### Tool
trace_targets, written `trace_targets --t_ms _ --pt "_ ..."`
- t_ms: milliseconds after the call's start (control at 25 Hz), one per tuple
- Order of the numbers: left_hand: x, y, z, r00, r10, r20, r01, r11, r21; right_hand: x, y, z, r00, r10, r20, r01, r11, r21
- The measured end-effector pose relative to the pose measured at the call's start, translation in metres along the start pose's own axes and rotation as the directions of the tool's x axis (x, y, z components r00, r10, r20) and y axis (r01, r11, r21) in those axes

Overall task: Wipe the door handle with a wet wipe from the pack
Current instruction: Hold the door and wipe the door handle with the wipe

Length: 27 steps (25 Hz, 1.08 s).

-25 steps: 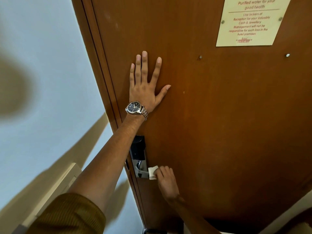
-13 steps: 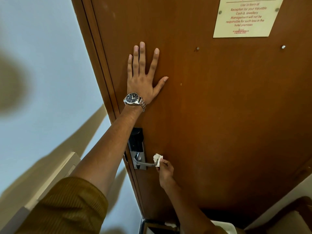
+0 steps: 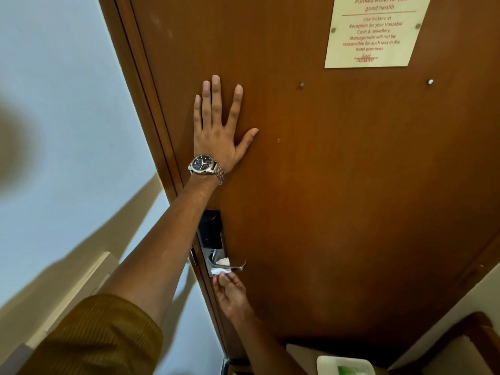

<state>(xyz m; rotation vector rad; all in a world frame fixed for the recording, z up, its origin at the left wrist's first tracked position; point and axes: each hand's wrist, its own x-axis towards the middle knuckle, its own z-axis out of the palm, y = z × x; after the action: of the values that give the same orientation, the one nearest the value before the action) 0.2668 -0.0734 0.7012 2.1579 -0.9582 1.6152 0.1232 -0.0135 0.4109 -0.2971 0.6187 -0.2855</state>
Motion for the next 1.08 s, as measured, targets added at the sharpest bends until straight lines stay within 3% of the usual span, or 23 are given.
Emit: trace_targets --t_ms 280,440,560,640,720,840,960,1080 --pt "0.001 -0.001 0.001 1.000 0.016 0.010 -0.016 1.000 -0.001 0.012 0.003 0.008 0.998 0.037 0.042 -0.038 0.999 0.019" --pt "0.003 -0.002 0.002 1.000 0.011 0.003 -0.011 1.000 -0.011 0.006 -0.011 -0.009 0.998 -0.049 -0.026 0.051 0.997 0.053" --pt "0.000 -0.012 0.003 1.000 0.012 0.006 -0.012 1.000 -0.002 0.010 -0.008 -0.007 0.950 -0.208 -0.233 0.179 0.974 -0.139" --pt "0.000 -0.014 0.003 1.000 0.006 0.017 -0.006 1.000 0.005 0.013 -0.005 0.002 0.851 -0.371 -0.372 0.241 0.905 -0.350" --pt "0.001 -0.008 -0.004 1.000 0.007 0.030 -0.006 1.000 -0.012 0.009 -0.007 0.004 0.743 -0.583 -0.328 0.306 0.732 -0.609" --pt "0.002 0.002 -0.007 0.999 0.018 0.052 -0.016 0.999 -0.028 0.005 -0.013 -0.009 0.612 -0.789 -0.058 0.363 0.345 -0.866" --pt "-0.003 -0.003 -0.007 0.996 0.004 0.094 -0.002 1.000 -0.026 0.008 -0.023 -0.024 0.609 -0.758 0.232 0.353 -0.003 -0.936" --pt "0.001 -0.002 -0.014 0.989 -0.020 0.145 0.026 0.999 -0.040 0.005 -0.039 -0.030 0.653 -0.543 0.528 0.365 -0.386 -0.847"
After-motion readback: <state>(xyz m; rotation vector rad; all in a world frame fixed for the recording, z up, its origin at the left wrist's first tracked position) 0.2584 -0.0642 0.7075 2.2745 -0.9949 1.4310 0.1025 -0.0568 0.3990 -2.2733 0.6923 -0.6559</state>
